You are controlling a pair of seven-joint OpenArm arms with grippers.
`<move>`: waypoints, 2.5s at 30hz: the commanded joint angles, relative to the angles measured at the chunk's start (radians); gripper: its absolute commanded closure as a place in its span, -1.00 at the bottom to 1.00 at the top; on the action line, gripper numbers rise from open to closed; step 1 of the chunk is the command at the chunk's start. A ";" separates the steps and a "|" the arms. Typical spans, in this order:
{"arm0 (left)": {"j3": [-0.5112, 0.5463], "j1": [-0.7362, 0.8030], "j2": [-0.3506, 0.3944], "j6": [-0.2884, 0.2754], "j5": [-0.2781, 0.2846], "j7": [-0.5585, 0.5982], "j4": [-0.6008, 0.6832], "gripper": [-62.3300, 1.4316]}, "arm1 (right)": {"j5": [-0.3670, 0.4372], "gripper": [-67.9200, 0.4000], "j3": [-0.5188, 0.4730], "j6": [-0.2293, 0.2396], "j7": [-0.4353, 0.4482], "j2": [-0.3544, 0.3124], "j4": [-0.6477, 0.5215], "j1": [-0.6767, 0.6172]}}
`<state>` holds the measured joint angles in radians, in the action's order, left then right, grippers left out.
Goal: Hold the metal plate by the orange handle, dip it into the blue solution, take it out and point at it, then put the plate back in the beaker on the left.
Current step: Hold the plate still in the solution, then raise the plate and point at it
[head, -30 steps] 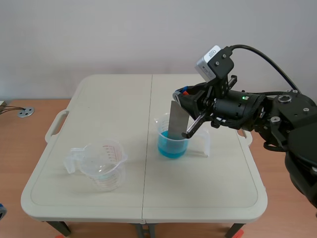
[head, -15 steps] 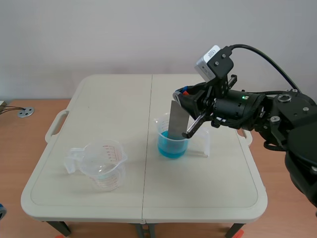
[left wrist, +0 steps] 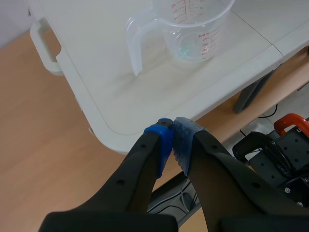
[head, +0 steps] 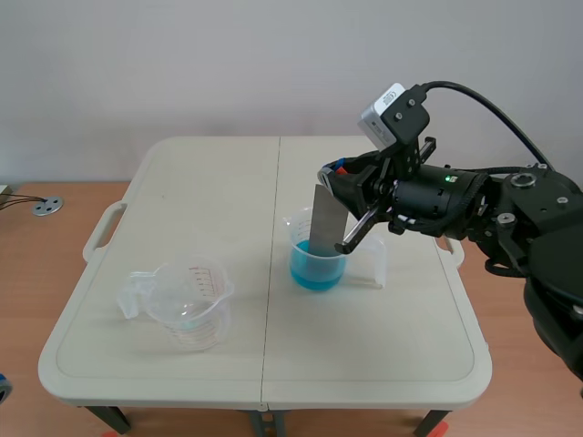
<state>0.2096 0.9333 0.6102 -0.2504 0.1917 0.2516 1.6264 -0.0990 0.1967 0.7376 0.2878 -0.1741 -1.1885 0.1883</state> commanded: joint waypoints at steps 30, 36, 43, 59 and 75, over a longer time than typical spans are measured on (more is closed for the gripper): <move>0.000 -0.003 0.005 0.001 0.006 0.010 0.009 0.91 | 0.001 0.95 -0.011 0.008 0.006 -0.020 -0.130 0.017; 0.000 -0.003 0.005 0.001 0.006 0.010 0.009 0.91 | 0.036 0.95 -0.050 0.008 -0.034 -0.020 -0.192 0.017; 0.000 -0.003 0.005 0.001 0.006 0.014 0.009 0.91 | 0.059 0.95 -0.063 0.008 -0.076 -0.020 -0.272 0.017; 0.000 -0.077 0.056 0.000 0.007 0.017 0.009 0.91 | 0.107 0.95 -0.063 0.008 -0.127 -0.020 -0.381 0.017; -0.100 -0.487 0.069 -0.090 0.007 -0.152 0.009 0.91 | 0.187 0.95 -0.063 0.008 -0.207 -0.020 -0.486 0.017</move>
<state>0.1181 0.4614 0.6762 -0.3431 0.1913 0.0921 1.6264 0.0727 0.1387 0.7399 0.0673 -0.1860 -1.6451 0.1871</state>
